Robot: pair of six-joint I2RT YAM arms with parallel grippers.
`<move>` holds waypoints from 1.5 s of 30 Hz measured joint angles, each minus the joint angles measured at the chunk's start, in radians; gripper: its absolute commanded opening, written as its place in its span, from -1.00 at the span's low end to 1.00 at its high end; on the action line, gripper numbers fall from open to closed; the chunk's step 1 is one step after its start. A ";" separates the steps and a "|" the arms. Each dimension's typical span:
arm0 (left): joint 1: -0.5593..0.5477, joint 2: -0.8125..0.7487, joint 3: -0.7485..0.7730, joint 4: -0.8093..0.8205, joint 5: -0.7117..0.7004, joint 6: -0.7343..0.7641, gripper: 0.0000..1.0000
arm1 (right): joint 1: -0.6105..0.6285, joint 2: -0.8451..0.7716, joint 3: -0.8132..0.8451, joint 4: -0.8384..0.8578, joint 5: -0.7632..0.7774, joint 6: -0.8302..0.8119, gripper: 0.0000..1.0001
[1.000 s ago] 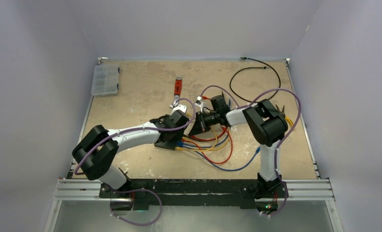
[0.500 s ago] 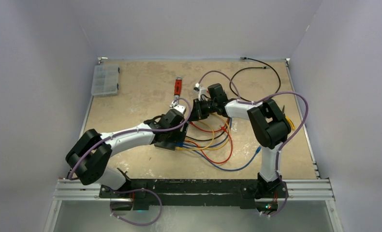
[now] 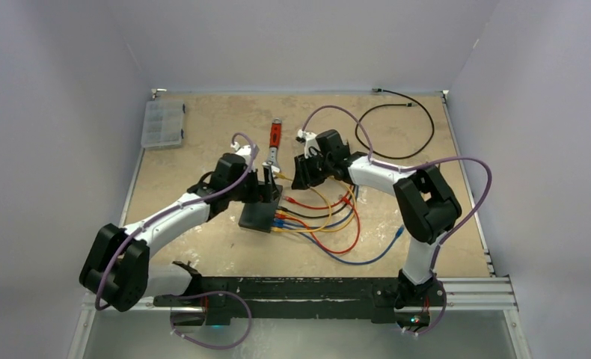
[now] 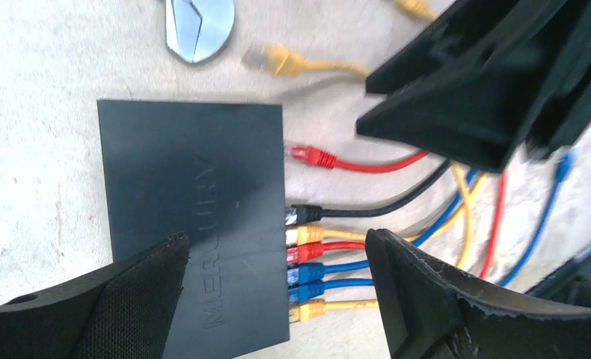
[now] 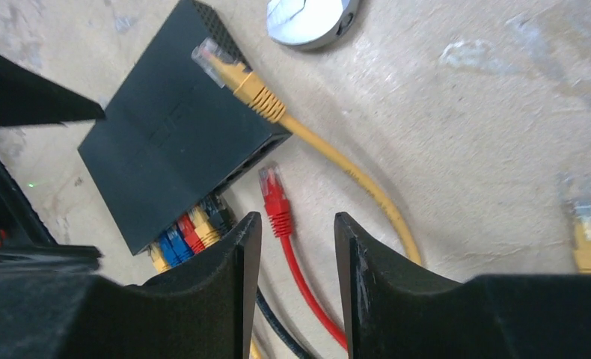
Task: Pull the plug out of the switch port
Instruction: Place the connector at the center of the board, then pick up the connector from the center of the board.
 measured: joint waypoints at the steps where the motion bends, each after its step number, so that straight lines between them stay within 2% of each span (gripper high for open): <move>1: 0.023 -0.014 -0.003 0.010 0.025 -0.008 0.78 | 0.013 -0.006 -0.002 -0.012 0.020 -0.005 -0.11; 12: 0.257 -0.125 -0.072 0.160 0.266 -0.126 0.81 | 0.156 -0.032 -0.048 -0.105 0.218 -0.037 -0.14; 18: 0.297 -0.126 -0.081 0.181 0.327 -0.143 0.81 | 0.210 -0.025 -0.048 -0.129 0.323 -0.045 -0.30; 23: 0.301 -0.142 -0.082 0.194 0.355 -0.153 0.81 | 0.229 -0.009 -0.037 -0.138 0.406 -0.051 -0.33; 25: 0.301 -0.143 -0.082 0.203 0.364 -0.157 0.81 | 0.236 -0.004 -0.031 -0.138 0.436 -0.053 -0.44; 29: 0.301 -0.145 -0.082 0.207 0.370 -0.159 0.80 | 0.254 0.009 -0.018 -0.140 0.506 -0.065 -0.96; 30: 0.301 -0.146 -0.082 0.207 0.370 -0.159 0.80 | 0.256 0.011 -0.016 -0.138 0.519 -0.069 -1.00; 36: 0.303 -0.169 -0.082 0.182 0.343 -0.142 0.80 | 0.262 0.011 -0.014 -0.138 0.546 -0.072 -1.00; 45: 0.306 -0.200 -0.009 -0.016 0.215 -0.015 0.79 | 0.251 -0.020 0.000 -0.164 0.431 -0.048 -1.00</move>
